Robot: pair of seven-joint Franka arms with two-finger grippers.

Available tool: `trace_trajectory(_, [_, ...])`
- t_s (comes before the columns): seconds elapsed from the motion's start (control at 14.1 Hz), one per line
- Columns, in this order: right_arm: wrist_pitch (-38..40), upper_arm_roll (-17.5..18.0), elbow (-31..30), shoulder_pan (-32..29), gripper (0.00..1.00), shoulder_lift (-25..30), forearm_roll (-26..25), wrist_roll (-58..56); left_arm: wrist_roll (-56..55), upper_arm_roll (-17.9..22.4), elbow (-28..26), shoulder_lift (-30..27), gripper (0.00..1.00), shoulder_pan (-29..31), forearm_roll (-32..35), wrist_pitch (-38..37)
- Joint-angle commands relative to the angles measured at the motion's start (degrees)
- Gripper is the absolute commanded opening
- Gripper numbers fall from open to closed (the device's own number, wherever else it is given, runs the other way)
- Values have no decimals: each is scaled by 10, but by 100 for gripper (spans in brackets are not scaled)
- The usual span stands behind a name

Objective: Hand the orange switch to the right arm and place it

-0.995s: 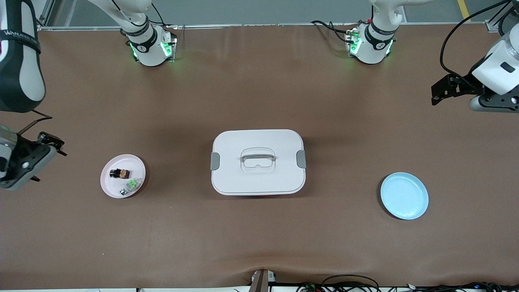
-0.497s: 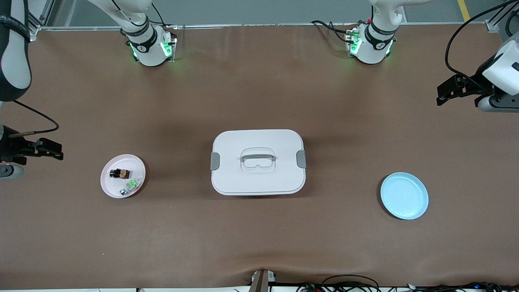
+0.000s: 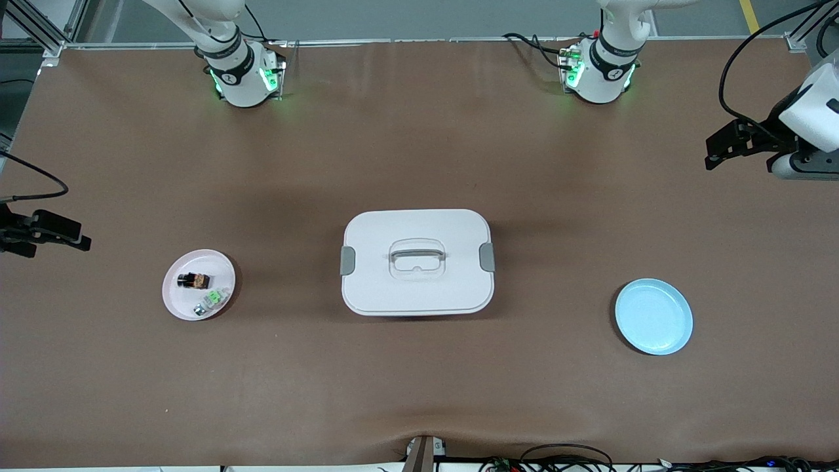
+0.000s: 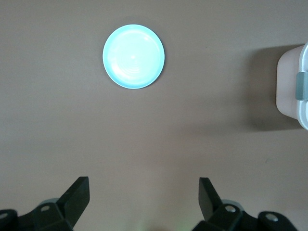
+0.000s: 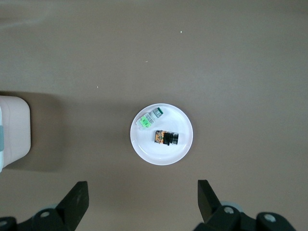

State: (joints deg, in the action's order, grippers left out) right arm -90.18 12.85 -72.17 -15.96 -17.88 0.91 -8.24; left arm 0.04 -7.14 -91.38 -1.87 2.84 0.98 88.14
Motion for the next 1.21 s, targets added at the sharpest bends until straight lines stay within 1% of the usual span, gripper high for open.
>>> trace_trajectory(0.0, [38,0,9,-6,100,19,7,11,3,-2,-7,-9,100,1,-8,5])
trace_trajectory(0.21, [120,2,49,-5,100,20,6,9,2,-1,-13,-12,100,2,-9,11])
trace_trajectory(0.36, [172,0,57,-19,100,26,12,4,-10,0,-13,-14,100,3,-9,11])
trace_trajectory(0.64, [177,0,53,-16,100,65,5,3,-25,3,-13,-15,100,3,-11,11])
trace_trajectory(0.71, [174,2,52,-8,100,67,-12,3,-29,4,-13,-15,100,3,-11,11])
trace_trajectory(0.78, [171,2,52,9,100,66,-44,4,-29,4,-13,-15,100,3,-11,11])
trace_trajectory(0.85, [165,0,53,25,100,68,-54,5,-29,4,-13,-15,100,3,-11,10])
trace_trajectory(1.07, [157,-4,45,38,100,76,-50,8,-28,4,-10,-13,100,7,-11,5])
trace_trajectory(1.14, [151,-12,32,50,100,80,-50,8,-21,4,-8,-12,100,8,-11,5])
